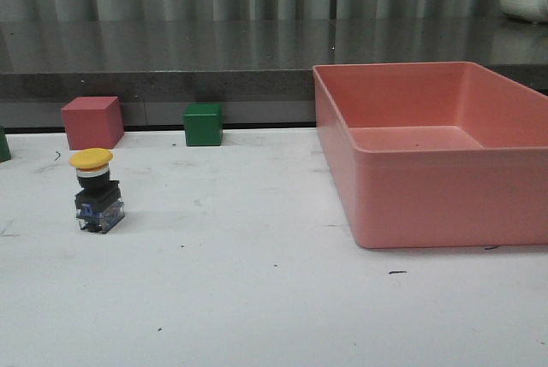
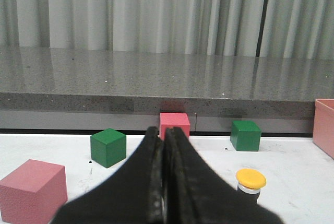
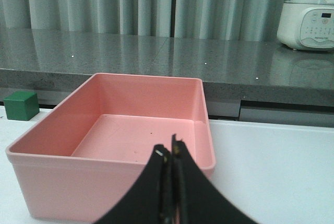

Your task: Place and stand button with both arms

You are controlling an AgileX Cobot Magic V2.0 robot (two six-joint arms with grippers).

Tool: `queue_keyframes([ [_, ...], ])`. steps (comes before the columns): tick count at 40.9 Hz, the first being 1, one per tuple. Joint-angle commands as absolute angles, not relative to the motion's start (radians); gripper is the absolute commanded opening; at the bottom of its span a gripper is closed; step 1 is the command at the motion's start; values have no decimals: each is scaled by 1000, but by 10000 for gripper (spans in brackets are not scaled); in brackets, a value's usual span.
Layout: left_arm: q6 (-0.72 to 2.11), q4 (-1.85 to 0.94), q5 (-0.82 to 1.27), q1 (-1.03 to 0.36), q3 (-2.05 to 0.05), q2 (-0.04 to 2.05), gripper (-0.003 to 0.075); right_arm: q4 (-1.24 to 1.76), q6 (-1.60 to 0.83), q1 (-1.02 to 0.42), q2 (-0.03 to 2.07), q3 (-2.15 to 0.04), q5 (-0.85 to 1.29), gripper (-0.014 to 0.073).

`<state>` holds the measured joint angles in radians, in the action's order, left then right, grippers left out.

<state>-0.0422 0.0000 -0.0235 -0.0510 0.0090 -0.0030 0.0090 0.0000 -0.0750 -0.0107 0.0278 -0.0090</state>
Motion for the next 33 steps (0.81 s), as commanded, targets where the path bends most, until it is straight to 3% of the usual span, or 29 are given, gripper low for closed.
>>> queue_keyframes([
  [1, -51, 0, -104, -48, 23, -25, -20, 12, -15, -68, -29, 24, -94, -118],
  [33, -51, 0, -104, -48, 23, -25, -20, 12, -15, -35, -29, 24, -91, -118],
])
